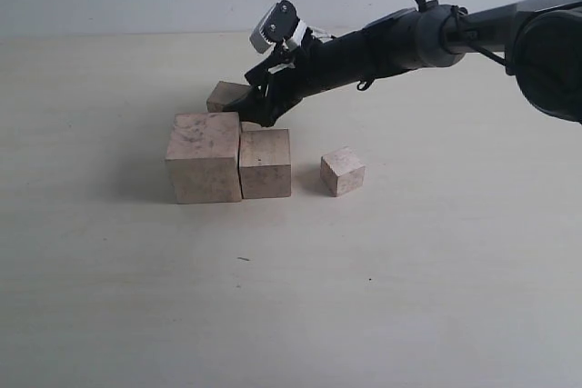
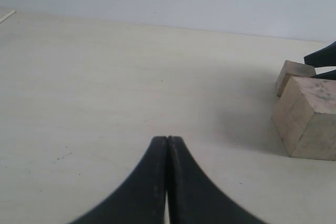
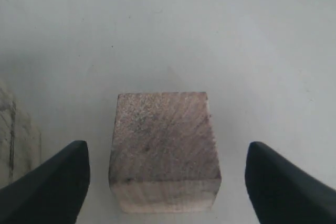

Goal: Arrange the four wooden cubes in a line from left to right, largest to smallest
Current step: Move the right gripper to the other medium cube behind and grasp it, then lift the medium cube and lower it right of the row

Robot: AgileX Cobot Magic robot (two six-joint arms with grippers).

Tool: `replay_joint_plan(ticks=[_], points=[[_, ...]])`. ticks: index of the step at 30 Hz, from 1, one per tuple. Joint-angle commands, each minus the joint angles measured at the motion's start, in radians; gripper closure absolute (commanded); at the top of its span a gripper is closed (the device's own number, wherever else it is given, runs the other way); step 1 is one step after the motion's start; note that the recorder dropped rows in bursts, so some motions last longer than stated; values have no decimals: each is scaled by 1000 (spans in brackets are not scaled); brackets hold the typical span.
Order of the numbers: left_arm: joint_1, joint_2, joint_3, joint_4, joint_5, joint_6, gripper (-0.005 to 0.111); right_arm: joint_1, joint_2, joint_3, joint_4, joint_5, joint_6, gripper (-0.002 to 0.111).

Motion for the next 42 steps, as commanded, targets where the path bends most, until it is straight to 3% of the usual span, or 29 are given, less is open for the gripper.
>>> replay_joint_plan(ticks=[1,7,16,20,23,25,33,42], points=[[-5,-6,0,1,-10,-3,107,0,1,-6,24,8,-15,50],[-5,-6,0,1,-10,-3,107,0,-18,-6,9,13,-13,107],[-5,-6,0,1,-10,-3,107,0,-160,-6,-333,11,216,108],[-5,-6,0,1,-10,-3,107,-4,-291,-6,-595,18,425,108],[-5,-6,0,1,-10,-3,107,-19,-360,-6,-847,111,608,108],[-5,-6,0,1,-10,-3,107,-47,-364,-6,-888,170,650,108],[-5,-6,0,1,-10,-3,107,-180,-353,-3,-696,400,457,108],[-5,-6,0,1,-10,-3,107,-186,-351,207,-445,258,206,108]])
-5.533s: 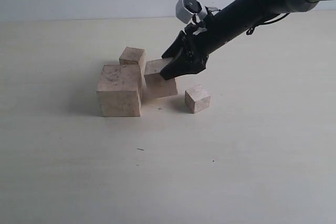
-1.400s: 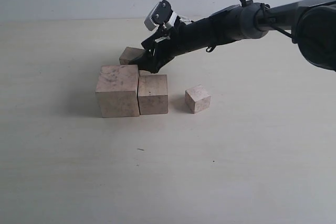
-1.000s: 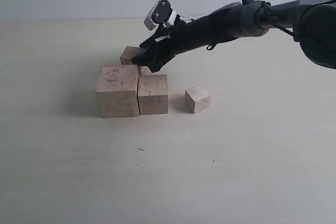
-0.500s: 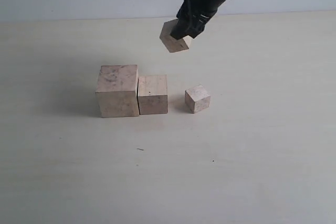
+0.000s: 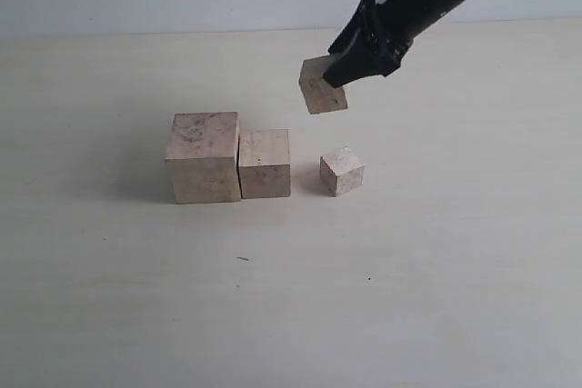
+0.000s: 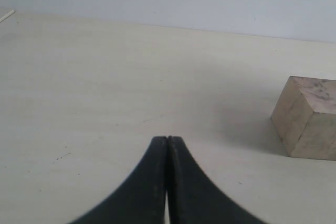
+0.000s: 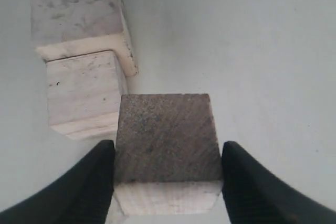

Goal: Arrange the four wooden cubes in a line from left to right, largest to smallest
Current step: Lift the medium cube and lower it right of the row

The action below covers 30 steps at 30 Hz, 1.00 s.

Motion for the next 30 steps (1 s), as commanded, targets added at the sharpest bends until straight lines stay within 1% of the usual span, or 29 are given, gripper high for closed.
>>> replay_joint_plan(ticks=[1,3,5,10,17,22,30], points=[[-5,-6,0,1,-10,-3,107,0,1,127,153,-120,-188,108],[-5,-6,0,1,-10,-3,107,0,11,153,182,-168,-256,108],[-5,-6,0,1,-10,-3,107,-2,27,160,205,-191,-278,108],[-5,-6,0,1,-10,-3,107,-2,92,158,253,-157,-368,108],[-5,-6,0,1,-10,-3,107,-2,125,158,100,-48,-379,108],[-5,-6,0,1,-10,-3,107,-2,123,158,83,41,-383,108],[-5,-6,0,1,-10,-3,107,0,123,158,68,32,-383,108]])
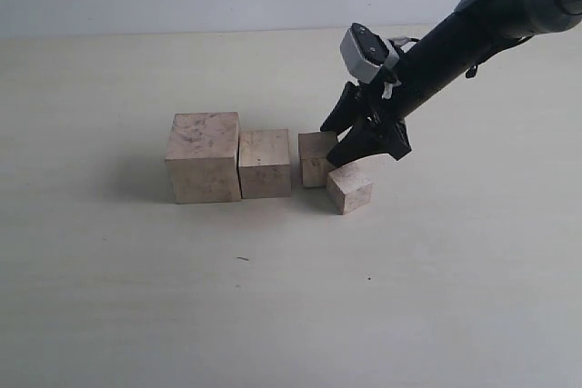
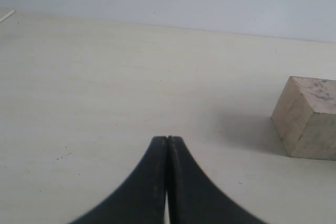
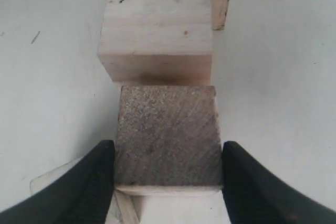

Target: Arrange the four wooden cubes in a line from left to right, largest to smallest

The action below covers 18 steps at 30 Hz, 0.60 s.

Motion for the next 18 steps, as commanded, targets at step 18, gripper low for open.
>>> replay_joint_plan(ticks=[18], points=[[-5,-6,0,1,-10,-3,107,47,27,1,21,-23,-5,108]])
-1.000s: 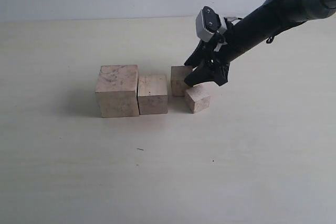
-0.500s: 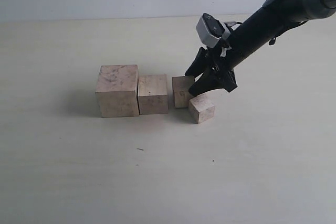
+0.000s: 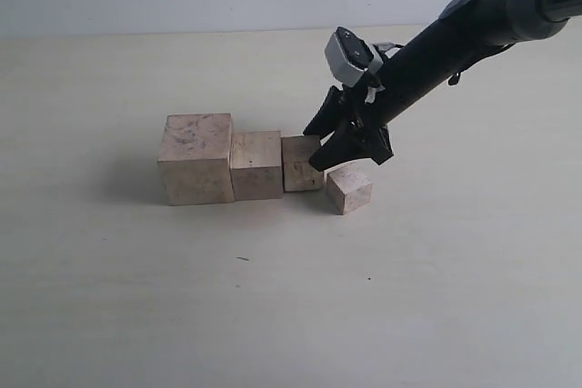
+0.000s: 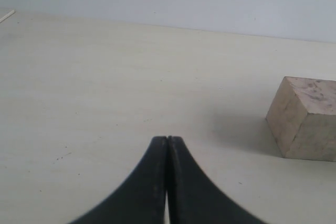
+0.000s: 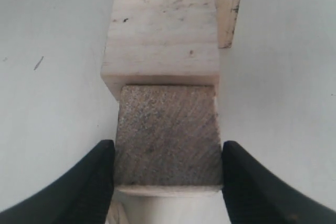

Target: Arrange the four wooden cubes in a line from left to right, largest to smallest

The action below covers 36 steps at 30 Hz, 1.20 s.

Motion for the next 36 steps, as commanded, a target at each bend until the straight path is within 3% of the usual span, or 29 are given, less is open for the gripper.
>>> replay_joint_plan(ticks=[1,7,17,20,36], points=[[-5,-6,0,1,-10,-3,107,9,7,1,-33,-43,38,108],[-5,-6,0,1,-10,-3,107,9,7,1,-33,-54,72,105],[-5,-6,0,1,-10,-3,107,9,7,1,-45,-43,72,59],[-5,-6,0,1,-10,-3,107,9,7,1,-43,-43,74,51],[-5,-6,0,1,-10,-3,107,9,-60,1,3,-42,117,39]])
